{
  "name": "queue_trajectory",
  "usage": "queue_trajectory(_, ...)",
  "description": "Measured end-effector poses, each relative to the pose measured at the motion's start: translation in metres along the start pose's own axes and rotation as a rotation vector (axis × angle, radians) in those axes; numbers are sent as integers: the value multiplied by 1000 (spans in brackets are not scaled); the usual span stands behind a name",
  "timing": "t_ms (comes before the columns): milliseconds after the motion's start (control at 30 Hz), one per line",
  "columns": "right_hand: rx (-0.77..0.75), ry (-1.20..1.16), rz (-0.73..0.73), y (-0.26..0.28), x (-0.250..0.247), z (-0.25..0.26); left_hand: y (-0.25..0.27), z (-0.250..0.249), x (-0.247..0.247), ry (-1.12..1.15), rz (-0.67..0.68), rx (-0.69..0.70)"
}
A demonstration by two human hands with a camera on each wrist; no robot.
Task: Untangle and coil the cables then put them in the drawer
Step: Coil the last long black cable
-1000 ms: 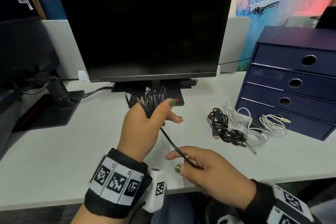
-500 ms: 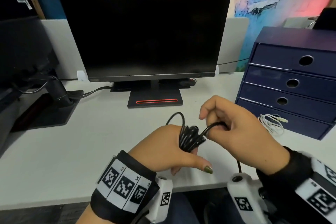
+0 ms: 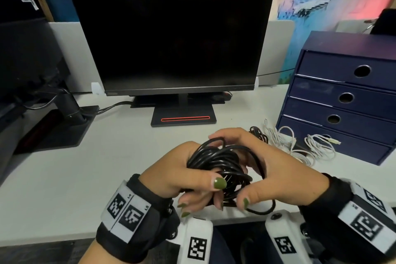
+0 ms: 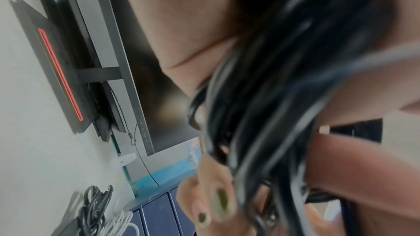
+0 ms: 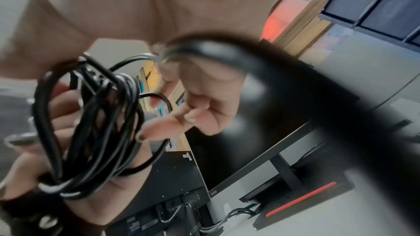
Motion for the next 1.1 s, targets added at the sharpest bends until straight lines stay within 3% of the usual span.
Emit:
queue_trajectory(67,-38,-63,-84,-1,-3,2,-2,0,-3,33,-18,18)
queue_trajectory(167,-67,89,-262,-1,-16,5,-4,0,-15,-10,-126,54)
queue_trajectory(300,-114,78,-328,-2,-16,7,-4,-4,-28,-94,-278,71)
queue_trajectory(433,-80,108,-449,2,-24,0,10,-12,-61,-466,-567,42)
queue_trajectory(533,7,93,-569,5,-33,-10,11,-17,-57,-709,-654,5)
queue_trajectory(633,40,79,-652,7,-37,-14,8,-19,-49,-925,-652,-19)
queue_trajectory(767,48,47,-668,7,-37,-17,8,-17,-51,-994,-627,-47)
queue_trajectory(933,-4,-107,-562,5,-25,-18,13,-25,-57,-983,-728,-6)
queue_trajectory(1100,-22,-10,-473,15,-22,-25,20,-28,-66,-948,-809,14)
Point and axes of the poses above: each hand's wrist, its own y-axis away from the middle knuckle, its own x-axis out of the palm, z = x × y, the point moved 10 cm from there along -y, towards the middle knuckle, and after that the axes turned 1 degree about -z, right-handed, at the moved point
